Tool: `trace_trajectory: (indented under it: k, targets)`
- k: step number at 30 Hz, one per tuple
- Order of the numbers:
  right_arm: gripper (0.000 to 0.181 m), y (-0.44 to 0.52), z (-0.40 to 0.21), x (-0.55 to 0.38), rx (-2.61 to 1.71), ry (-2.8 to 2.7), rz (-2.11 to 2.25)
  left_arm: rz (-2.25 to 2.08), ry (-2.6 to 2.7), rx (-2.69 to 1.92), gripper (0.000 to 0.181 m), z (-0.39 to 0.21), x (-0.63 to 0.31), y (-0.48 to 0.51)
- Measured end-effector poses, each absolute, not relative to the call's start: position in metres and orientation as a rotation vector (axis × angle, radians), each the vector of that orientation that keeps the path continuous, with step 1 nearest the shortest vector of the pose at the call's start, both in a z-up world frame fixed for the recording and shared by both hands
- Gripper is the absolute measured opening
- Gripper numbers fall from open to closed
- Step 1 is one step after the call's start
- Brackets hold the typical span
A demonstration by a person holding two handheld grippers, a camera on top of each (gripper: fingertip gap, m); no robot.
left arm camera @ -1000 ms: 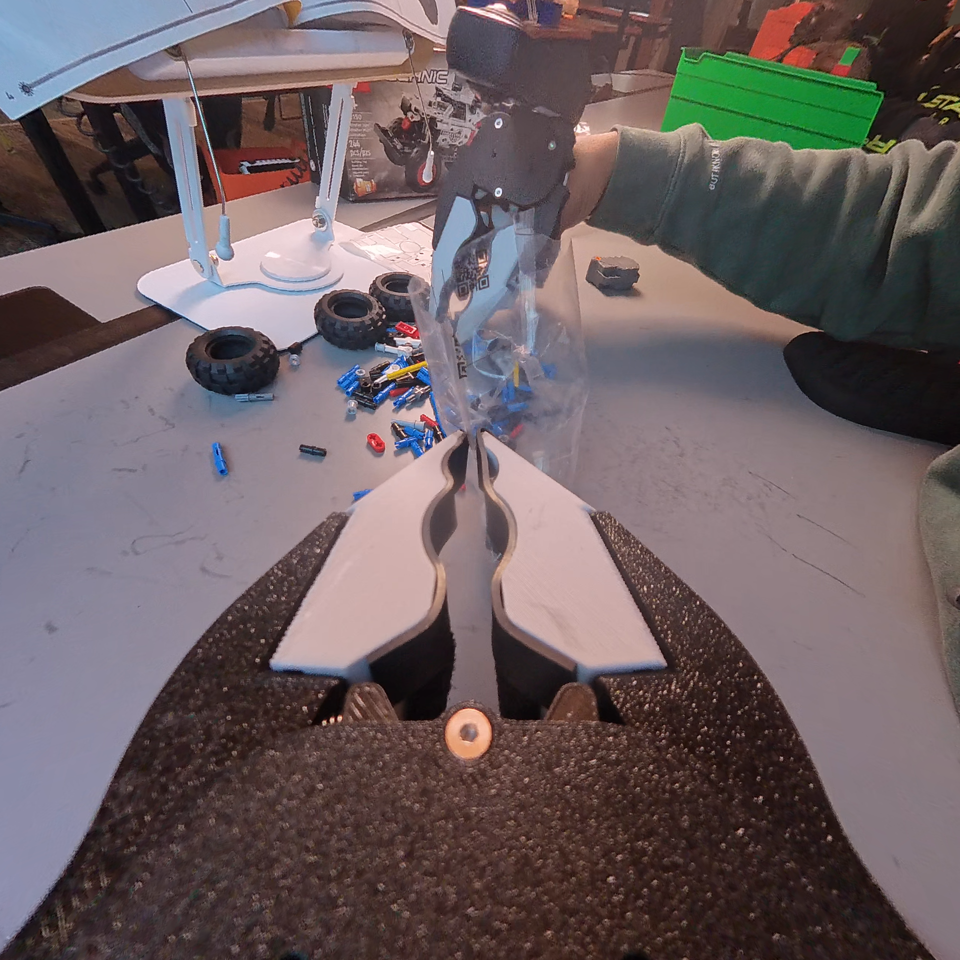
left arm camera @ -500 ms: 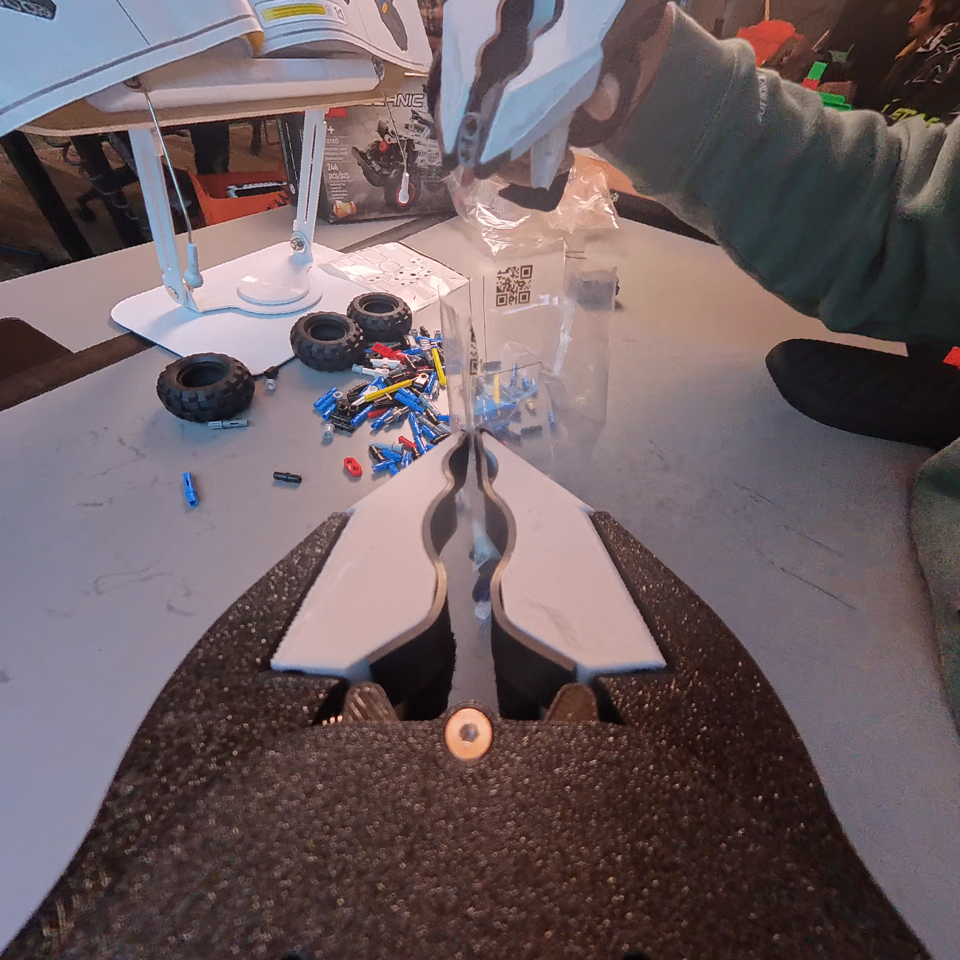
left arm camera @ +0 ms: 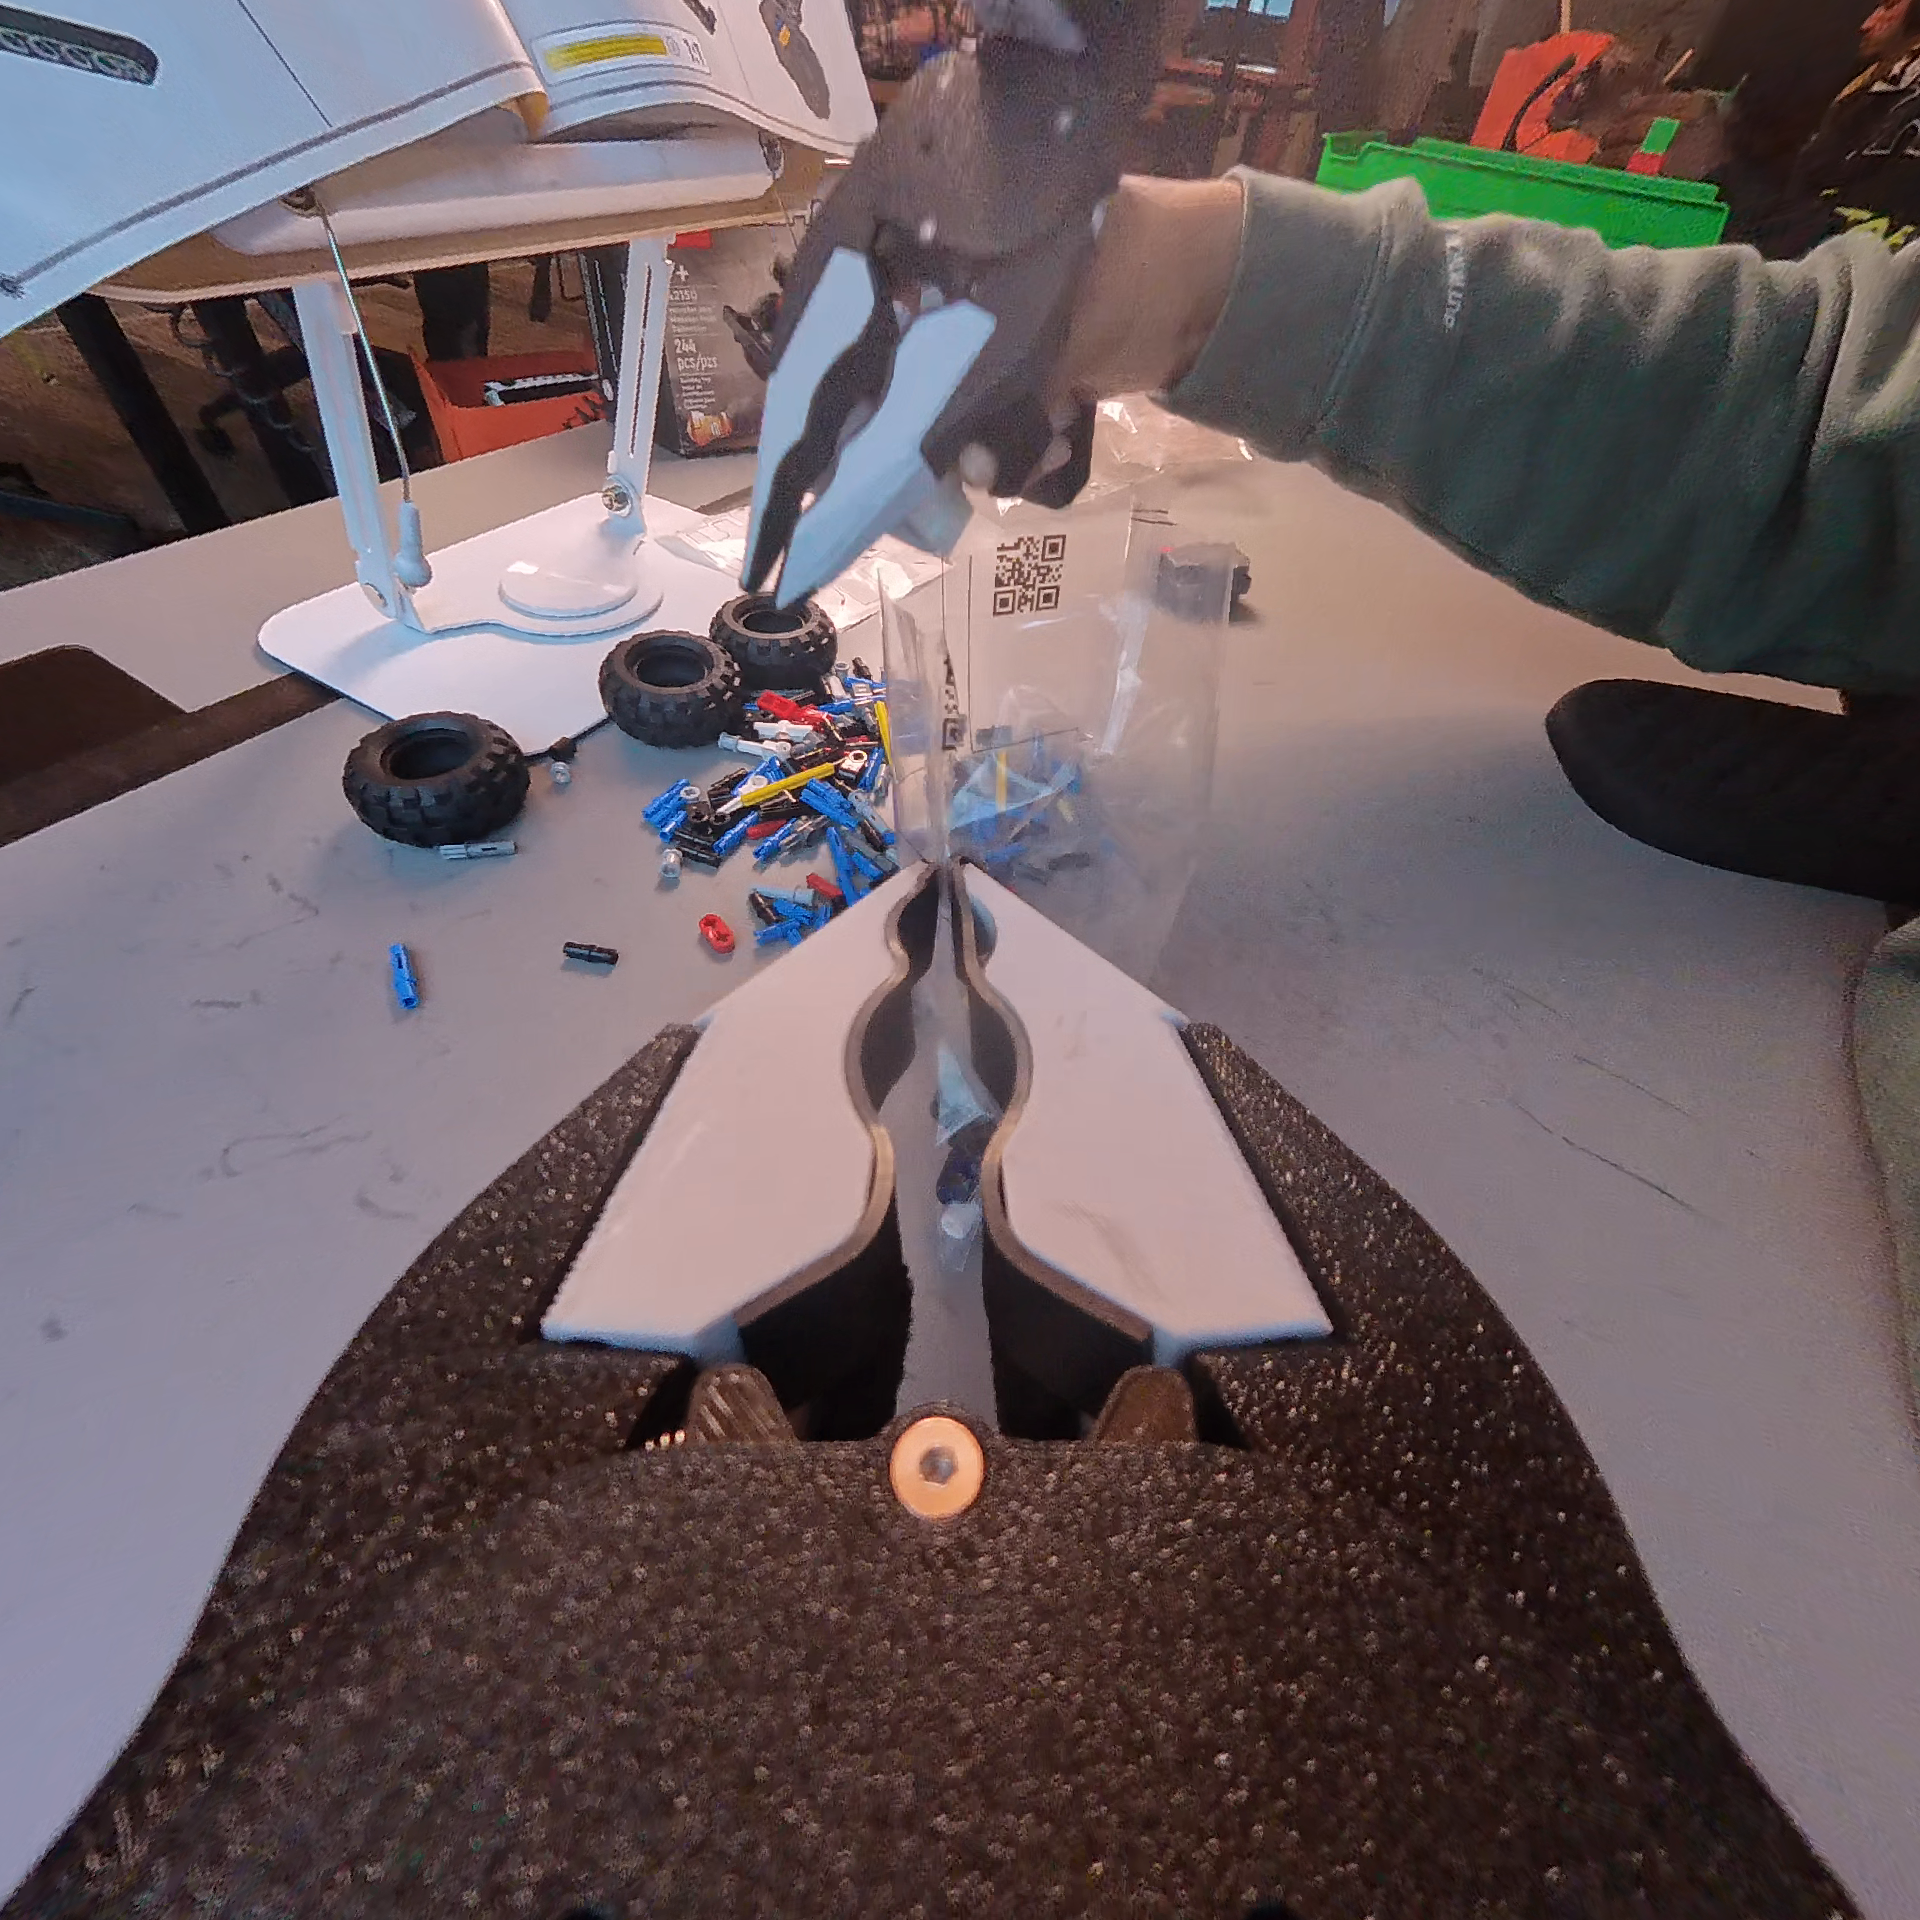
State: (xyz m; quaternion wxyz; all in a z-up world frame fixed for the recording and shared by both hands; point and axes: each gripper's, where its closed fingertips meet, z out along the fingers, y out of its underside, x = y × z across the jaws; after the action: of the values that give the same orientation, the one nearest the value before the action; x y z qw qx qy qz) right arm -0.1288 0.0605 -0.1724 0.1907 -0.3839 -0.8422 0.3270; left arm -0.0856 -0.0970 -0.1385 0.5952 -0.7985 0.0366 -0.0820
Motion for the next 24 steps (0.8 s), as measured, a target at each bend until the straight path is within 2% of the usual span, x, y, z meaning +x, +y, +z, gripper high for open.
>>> trace_trajectory:
  k: [3, 6, 16, 19, 24]
  targets:
    - [0.012, 0.071, -0.217, -0.130, -1.207, -2.382, 0.787, -0.180, 0.070, -1.851, 0.001, -0.137, -0.089, -0.098]
    - [0.011, 0.074, -0.234, -0.134, -1.288, -2.361, 0.733, -0.164, 0.038, -1.851, 0.001, -0.138, -0.095, -0.099]
    - [0.000, 0.077, -0.234, -0.135, -1.259, -2.380, 0.682, -0.171, -0.002, -1.852, 0.001, -0.140, -0.103, -0.101]
    - [0.000, 0.068, -0.209, -0.136, -1.220, -2.340, 0.819, -0.167, -0.024, -1.854, 0.001, -0.140, -0.106, -0.102]
    - [0.000, 0.007, -0.106, -0.128, -0.964, -2.234, 1.297, -0.175, -0.036, -1.854, 0.001, -0.141, -0.107, -0.101]
